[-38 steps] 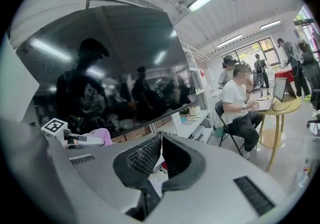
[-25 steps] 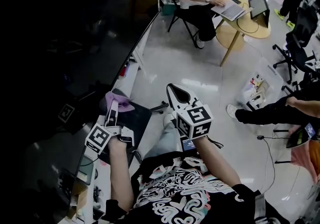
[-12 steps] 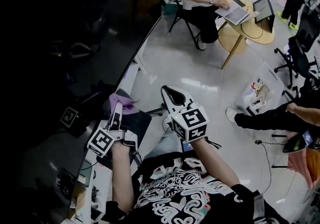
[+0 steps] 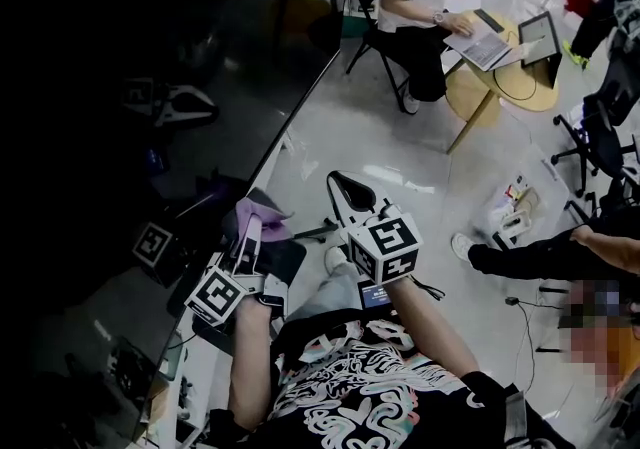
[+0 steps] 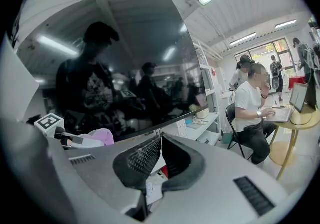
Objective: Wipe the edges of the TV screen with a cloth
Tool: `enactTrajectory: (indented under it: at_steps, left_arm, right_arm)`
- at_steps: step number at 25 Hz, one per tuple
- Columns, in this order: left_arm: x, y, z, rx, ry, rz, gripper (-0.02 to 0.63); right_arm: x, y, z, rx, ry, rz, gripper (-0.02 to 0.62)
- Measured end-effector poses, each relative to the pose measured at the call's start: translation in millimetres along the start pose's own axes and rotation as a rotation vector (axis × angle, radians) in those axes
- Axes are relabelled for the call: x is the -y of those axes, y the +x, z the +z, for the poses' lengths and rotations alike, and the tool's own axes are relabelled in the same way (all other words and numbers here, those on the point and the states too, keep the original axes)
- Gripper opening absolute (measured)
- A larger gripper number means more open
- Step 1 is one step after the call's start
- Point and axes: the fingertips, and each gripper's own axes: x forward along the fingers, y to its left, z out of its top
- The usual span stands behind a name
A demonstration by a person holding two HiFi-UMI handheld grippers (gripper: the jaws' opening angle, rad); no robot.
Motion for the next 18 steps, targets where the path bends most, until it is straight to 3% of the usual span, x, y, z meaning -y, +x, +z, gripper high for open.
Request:
enactTrajectory:
  at_steps: [7,11,16,18]
  left_arm:
    - [-1.8,18.3,8.5,-0.035,0.049,0.064,0.112]
    - [8.2,32.7,-0.4,-0.023,-0.087,0.019,0.112]
    - [17.9,53.6,-2.1,-0.023,-0.121,0.004,0.112]
    - [19.8,62.3,0.5,-0.036,-0.050,0.012,0.112]
  right_arm:
    - [17.6,19.1,7.4,-0.007,0.011,-0.001,0.030]
    - [22.8,25.8,5.5,-0.010,0.019,0.008,0.031]
    - [39.0,28.6,8.0,-0.014,0.033,0.006,0.031]
    - [48.0,29.5,9.7,-0.012,0.037,-0.001,0.031]
